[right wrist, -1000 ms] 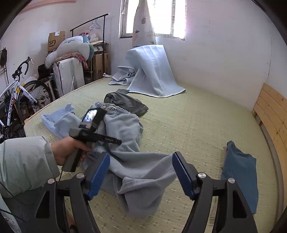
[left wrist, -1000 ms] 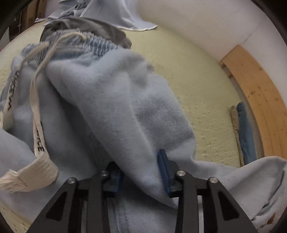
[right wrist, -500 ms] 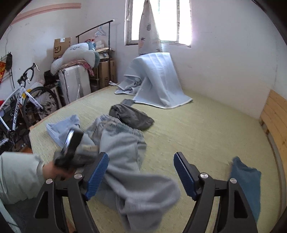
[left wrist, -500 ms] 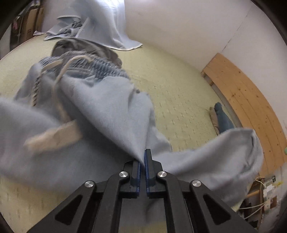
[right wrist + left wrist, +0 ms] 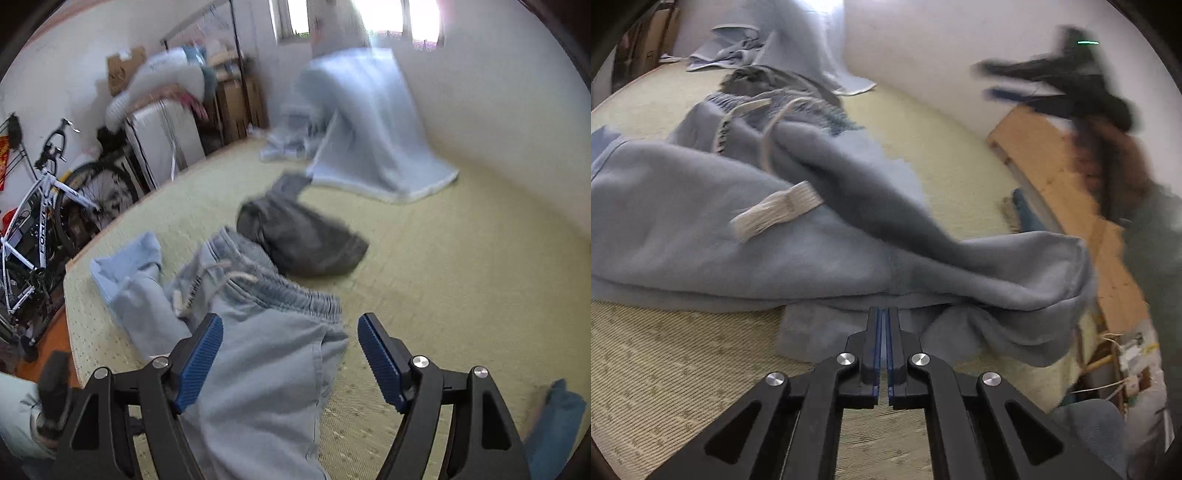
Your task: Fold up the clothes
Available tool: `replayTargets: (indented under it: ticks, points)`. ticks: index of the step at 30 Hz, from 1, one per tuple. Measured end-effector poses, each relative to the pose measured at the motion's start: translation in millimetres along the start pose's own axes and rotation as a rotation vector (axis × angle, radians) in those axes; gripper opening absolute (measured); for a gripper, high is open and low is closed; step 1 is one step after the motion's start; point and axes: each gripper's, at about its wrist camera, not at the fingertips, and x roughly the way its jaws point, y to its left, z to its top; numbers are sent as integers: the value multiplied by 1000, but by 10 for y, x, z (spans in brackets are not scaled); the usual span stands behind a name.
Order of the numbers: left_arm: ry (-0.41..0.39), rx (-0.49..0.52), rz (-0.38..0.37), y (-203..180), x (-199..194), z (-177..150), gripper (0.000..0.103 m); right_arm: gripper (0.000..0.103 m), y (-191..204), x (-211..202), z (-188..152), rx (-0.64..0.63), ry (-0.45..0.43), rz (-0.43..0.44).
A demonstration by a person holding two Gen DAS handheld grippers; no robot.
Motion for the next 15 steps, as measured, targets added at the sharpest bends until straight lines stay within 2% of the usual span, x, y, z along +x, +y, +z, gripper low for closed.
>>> replayTargets:
  ticks: [2,4,5,6,9,15]
  points:
    - [-11,-3,-50,-51,1,49,5,79,-143,319,55,17,64,8]
    - [-21,-9,-95,-95,5,110,27,79,-306,659,47,45,125,1]
    - [-34,-22,-118,-93,-16,145,46,79,-386,807,42,56,146,2]
    - [-47,-34,-141,-91,-37,179,60,79,-466,955,36,67,167,3]
    - [-93,-85,-198,-50,-91,285,77,79,-651,1318,-1,82,210,37]
    - [-139,-222,-239,170,-110,436,80,77,-851,1861,-86,74,251,129]
